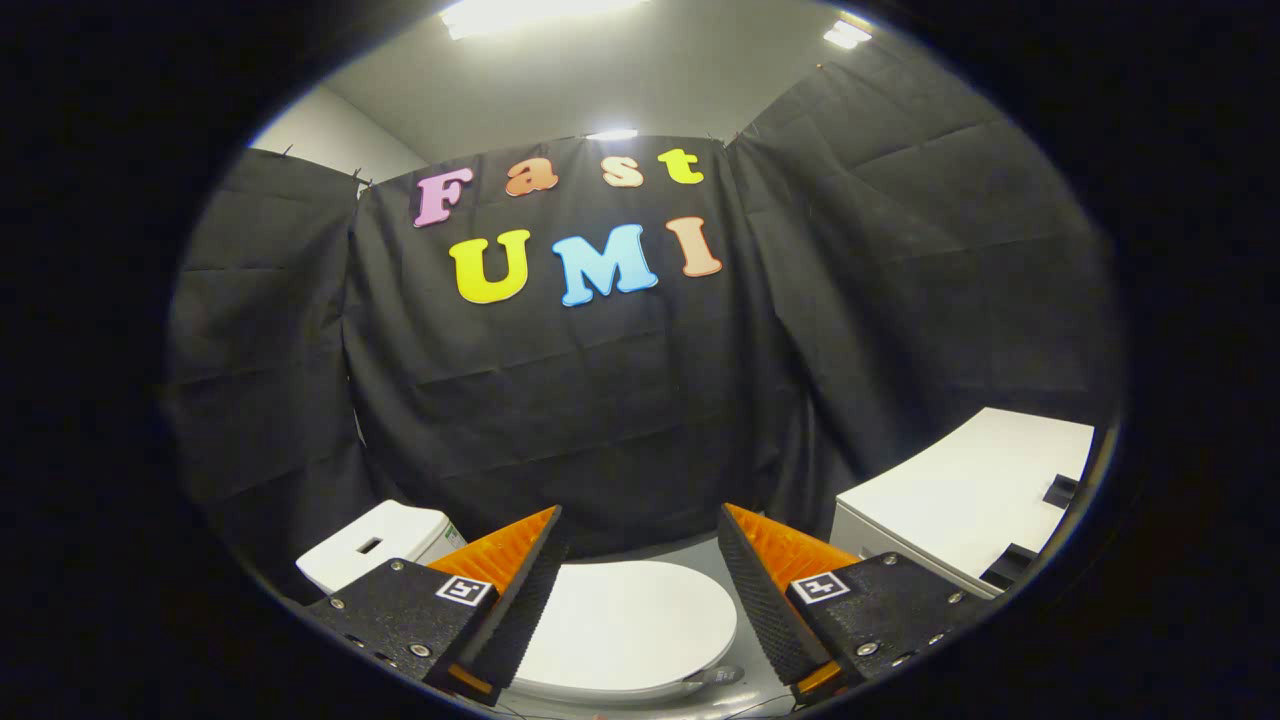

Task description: Open the toilet lid.

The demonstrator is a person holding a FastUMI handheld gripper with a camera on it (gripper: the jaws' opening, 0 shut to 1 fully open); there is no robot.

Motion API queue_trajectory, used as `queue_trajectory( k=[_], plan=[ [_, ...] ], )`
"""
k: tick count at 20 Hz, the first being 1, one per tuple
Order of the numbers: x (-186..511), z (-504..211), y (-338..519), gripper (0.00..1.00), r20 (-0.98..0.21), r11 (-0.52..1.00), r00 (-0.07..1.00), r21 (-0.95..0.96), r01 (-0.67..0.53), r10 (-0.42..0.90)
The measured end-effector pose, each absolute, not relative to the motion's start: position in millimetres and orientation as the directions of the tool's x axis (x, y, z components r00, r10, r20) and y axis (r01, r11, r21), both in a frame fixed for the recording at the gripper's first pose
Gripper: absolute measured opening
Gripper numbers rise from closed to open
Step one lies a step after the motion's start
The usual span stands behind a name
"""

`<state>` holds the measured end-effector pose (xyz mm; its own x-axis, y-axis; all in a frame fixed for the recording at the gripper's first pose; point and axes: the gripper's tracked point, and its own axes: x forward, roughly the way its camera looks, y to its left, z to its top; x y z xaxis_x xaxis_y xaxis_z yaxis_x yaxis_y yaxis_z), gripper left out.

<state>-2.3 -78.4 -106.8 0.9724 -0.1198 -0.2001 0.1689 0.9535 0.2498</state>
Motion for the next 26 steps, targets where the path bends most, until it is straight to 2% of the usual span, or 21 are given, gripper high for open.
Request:
queue_trajectory(
  k=[7, 14, 19, 26],
  plan=[
    [-6.4, -182.5, -89.9, 0.95, -0.309, 0.895, 0.946, 0.387, 0.222, -0.101],
    [-20.7, -265.2, -82.0, 0.95, -0.471, 0.851, 0.88, 0.441, 0.286, -0.051],
    [-23.7, -311.6, -74.9, 0.95, -0.548, 0.844, 0.836, 0.433, 0.316, -0.032],
    [-46.0, -366.3, -84.8, 0.95, -0.604, 0.751, 0.797, 0.525, 0.4, -0.001]
  ],
)
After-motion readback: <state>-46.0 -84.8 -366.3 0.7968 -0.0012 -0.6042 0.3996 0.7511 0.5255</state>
